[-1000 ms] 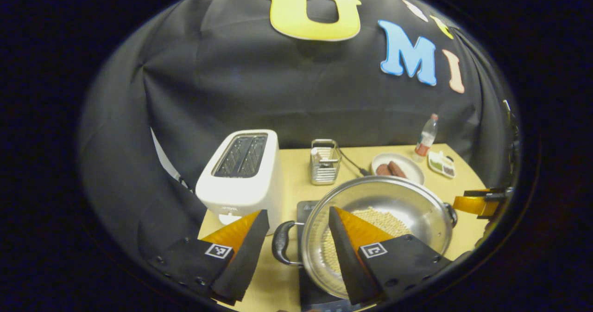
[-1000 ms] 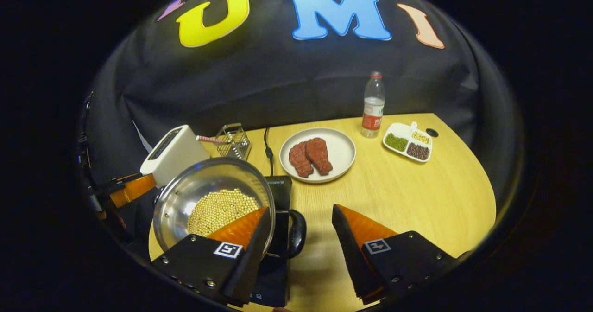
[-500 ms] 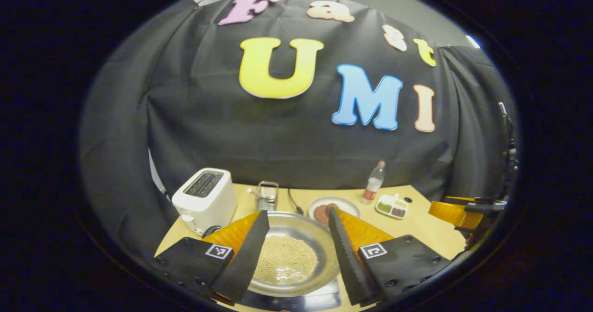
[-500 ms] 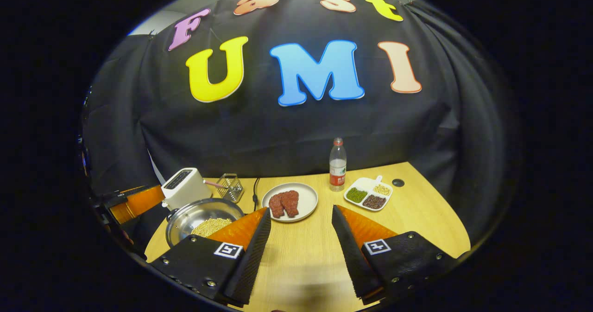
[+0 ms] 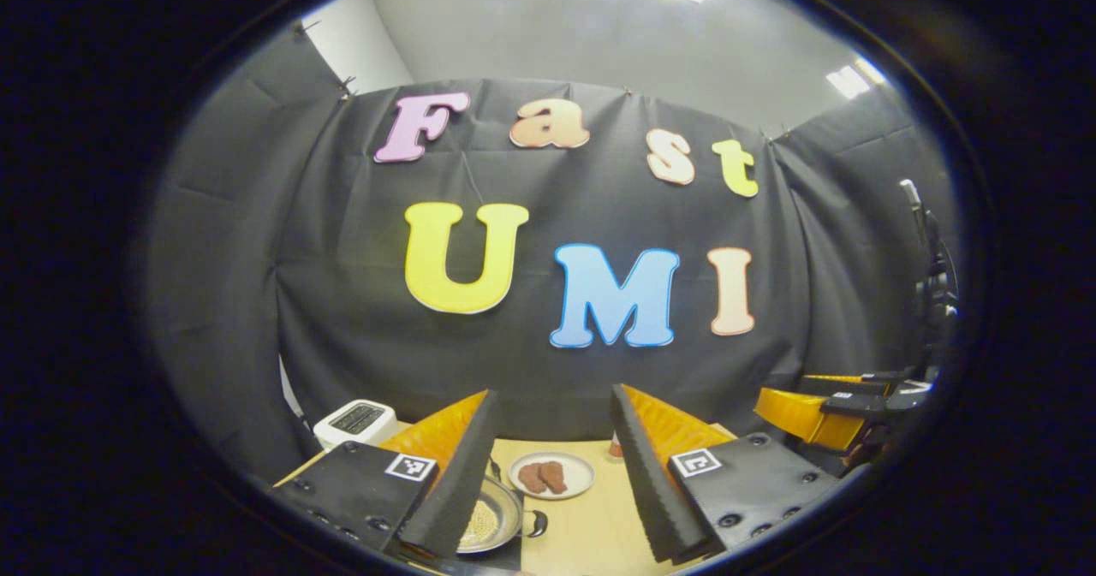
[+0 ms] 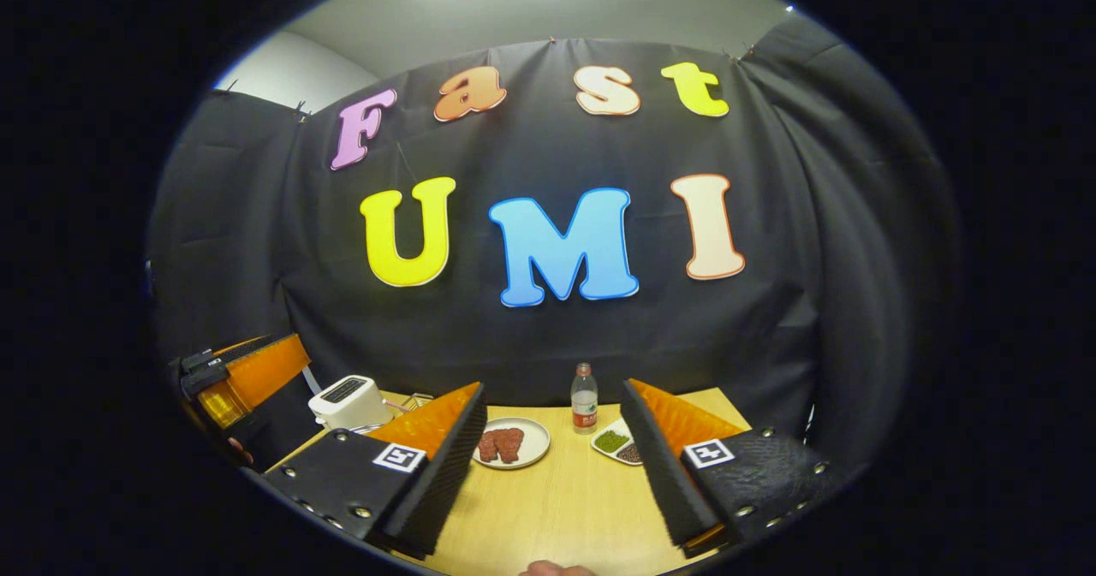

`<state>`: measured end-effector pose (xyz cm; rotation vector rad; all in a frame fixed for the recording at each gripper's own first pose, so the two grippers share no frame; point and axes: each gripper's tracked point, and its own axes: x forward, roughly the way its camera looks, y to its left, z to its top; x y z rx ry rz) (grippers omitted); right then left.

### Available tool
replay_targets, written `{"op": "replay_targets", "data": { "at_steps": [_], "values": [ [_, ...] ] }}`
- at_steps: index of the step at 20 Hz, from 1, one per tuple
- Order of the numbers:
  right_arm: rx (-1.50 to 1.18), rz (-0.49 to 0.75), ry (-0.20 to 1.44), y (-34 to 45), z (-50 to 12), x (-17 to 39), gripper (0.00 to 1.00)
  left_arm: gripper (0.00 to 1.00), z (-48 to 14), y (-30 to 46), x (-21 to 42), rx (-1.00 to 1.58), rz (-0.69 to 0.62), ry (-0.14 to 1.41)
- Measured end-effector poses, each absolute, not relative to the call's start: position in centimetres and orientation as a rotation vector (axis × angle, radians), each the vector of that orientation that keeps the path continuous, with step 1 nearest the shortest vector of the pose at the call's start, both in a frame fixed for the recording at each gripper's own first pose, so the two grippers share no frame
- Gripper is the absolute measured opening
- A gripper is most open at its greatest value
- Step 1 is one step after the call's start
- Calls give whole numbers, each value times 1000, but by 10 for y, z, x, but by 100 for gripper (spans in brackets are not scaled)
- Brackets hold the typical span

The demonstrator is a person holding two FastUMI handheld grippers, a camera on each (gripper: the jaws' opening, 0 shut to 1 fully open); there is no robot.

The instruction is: First push the handle of the pot to place it horizontally, then grasp the pot with both hands and set it on the induction cooktop.

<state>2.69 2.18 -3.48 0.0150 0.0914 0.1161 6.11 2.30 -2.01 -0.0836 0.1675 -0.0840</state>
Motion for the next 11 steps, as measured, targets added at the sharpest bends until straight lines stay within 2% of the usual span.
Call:
{"op": "replay_targets", "data": {
  "at_steps": [1,3,5,7,9,11],
  "values": [
    [0,122,77,18,-25,21,99,89,-23,19,53,-93,-77,183],
    [0,152,67,16,-13,11,99,96,-31,15,43,-97,-51,216],
    [23,172,67,14,-16,5,99,98,-30,15,33,-81,-21,223],
    [24,168,77,9,-19,1,99,94,-25,14,23,-70,-12,219],
    [30,153,81,6,-19,-5,99,99,-14,12,16,-63,-24,197],
    [40,124,79,3,-17,-10,99,94,-7,12,14,-51,-43,185]
  ]
}}
